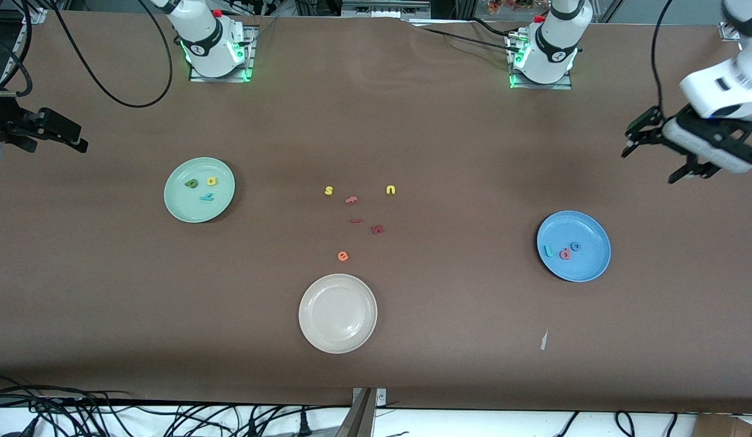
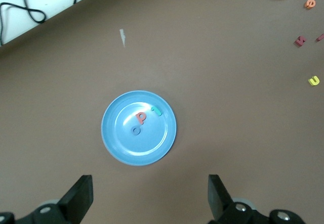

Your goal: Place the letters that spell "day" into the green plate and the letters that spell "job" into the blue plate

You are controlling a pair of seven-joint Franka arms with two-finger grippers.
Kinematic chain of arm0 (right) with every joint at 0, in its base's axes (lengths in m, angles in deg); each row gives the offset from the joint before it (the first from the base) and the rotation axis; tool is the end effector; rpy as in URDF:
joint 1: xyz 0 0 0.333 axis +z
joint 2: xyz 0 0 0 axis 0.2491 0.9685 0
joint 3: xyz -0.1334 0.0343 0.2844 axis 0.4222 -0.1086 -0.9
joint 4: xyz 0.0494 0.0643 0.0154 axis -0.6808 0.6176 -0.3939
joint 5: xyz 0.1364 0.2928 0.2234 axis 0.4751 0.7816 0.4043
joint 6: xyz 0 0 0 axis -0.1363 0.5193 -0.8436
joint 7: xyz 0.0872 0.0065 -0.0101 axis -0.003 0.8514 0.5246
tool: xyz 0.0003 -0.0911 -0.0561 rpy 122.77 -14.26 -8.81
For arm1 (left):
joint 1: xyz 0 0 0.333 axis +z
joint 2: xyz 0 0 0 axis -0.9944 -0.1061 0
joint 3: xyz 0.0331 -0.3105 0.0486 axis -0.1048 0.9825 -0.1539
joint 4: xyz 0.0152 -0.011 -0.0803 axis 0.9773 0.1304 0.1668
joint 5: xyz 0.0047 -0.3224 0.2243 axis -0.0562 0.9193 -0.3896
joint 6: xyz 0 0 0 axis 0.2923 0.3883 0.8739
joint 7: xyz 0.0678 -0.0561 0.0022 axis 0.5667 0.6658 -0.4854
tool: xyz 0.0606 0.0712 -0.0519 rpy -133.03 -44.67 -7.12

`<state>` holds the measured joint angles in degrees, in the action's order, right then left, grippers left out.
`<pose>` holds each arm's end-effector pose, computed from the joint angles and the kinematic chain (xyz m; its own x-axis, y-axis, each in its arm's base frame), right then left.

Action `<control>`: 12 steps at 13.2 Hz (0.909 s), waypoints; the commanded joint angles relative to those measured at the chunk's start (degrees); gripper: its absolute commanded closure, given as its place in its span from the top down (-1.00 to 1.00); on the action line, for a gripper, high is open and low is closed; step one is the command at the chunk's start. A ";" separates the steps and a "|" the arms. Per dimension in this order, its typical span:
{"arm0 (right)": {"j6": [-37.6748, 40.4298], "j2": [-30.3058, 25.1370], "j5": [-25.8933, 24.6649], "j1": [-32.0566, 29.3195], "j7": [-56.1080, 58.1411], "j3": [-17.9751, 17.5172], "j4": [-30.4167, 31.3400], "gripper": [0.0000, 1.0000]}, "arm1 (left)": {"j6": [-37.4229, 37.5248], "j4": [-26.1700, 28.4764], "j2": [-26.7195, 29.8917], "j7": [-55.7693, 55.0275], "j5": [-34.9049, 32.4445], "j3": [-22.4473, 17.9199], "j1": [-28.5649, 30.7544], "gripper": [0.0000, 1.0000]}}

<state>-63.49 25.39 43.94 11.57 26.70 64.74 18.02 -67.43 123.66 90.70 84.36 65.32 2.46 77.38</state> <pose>0.5538 -0.0249 0.6024 0.9998 -0.0158 -0.0139 -0.0164 -0.9991 -0.0384 0.5226 0.0053 0.5789 0.8488 -0.5055 0.1549 -0.5130 -0.8583 0.0103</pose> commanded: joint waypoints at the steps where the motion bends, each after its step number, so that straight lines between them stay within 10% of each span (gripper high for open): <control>1: 0.91 -0.77 -1.03 -0.32 0.75 -0.20 -0.13 1.00 | 11.90 -10.72 -1.72 -8.83 -4.39 1.27 -0.42 1.00; 6: 1.00 -0.86 -1.12 -0.23 0.75 -0.47 -0.04 1.00 | 20.91 -16.12 -2.42 -32.64 -3.96 4.69 -0.95 1.00; 12: 1.00 -0.95 -1.20 -0.23 0.75 -0.56 -0.04 1.00 | 23.45 -24.00 -9.27 -35.14 -3.52 4.88 -0.94 1.00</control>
<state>-63.46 25.31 43.49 11.59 26.81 64.58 18.02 -47.40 106.83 86.24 49.99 63.08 7.38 76.82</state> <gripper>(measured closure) 0.000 0.000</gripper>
